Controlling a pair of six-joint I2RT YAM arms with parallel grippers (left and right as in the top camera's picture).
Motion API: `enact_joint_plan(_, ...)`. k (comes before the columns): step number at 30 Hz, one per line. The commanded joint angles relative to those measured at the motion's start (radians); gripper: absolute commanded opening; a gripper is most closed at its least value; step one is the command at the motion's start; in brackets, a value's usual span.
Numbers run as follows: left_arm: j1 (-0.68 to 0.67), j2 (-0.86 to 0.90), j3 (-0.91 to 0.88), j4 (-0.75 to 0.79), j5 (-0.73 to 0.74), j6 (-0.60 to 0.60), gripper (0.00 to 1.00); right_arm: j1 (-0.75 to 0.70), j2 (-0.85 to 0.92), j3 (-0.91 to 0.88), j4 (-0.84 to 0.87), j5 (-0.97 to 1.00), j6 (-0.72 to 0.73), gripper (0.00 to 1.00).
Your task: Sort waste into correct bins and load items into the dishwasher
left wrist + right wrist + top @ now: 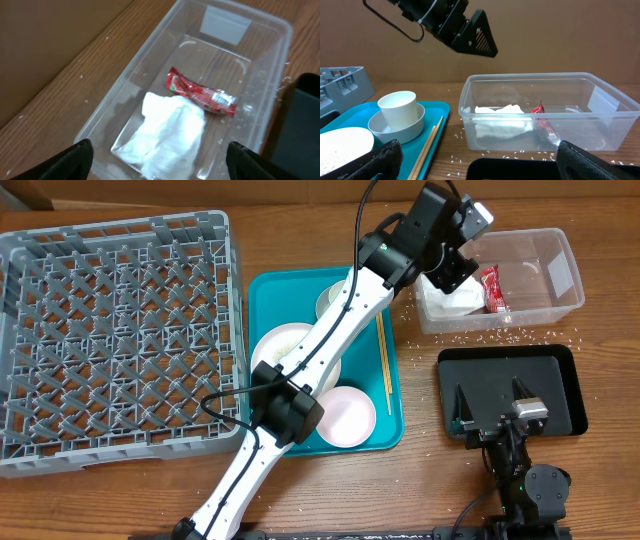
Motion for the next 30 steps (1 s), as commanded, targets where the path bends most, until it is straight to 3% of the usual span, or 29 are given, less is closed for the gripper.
enact_joint_plan(1,0.007,0.011,-0.008,0.004,-0.031,-0.011,0.87,-0.005,-0.010,-0.010,0.007,0.013,-0.001,1.00)
enact_joint_plan(5,0.013,-0.027,0.023,-0.058,-0.082,-0.022,0.75,-0.005,-0.010,-0.010,0.006,0.013,-0.001,1.00)
enact_joint_plan(10,0.032,-0.118,0.048,-0.303,-0.312,-0.053,0.75,-0.005,-0.010,-0.010,0.007,0.013,-0.001,1.00)
enact_joint_plan(16,0.068,-0.145,0.047,-0.600,-0.420,-0.119,0.72,-0.005,-0.010,-0.010,0.007,0.013,-0.001,1.00)
enact_joint_plan(22,0.137,-0.135,0.033,-0.709,-0.388,-0.212,0.75,-0.005,-0.010,-0.010,0.007,0.012,-0.001,1.00)
enact_joint_plan(27,0.172,-0.135,-0.030,-0.674,-0.172,-0.108,0.73,-0.005,-0.010,-0.010,0.006,0.013,-0.001,1.00)
enact_joint_plan(30,0.170,-0.135,-0.067,-0.653,-0.132,-0.086,0.72,-0.005,-0.010,-0.010,0.007,0.013,-0.001,1.00)
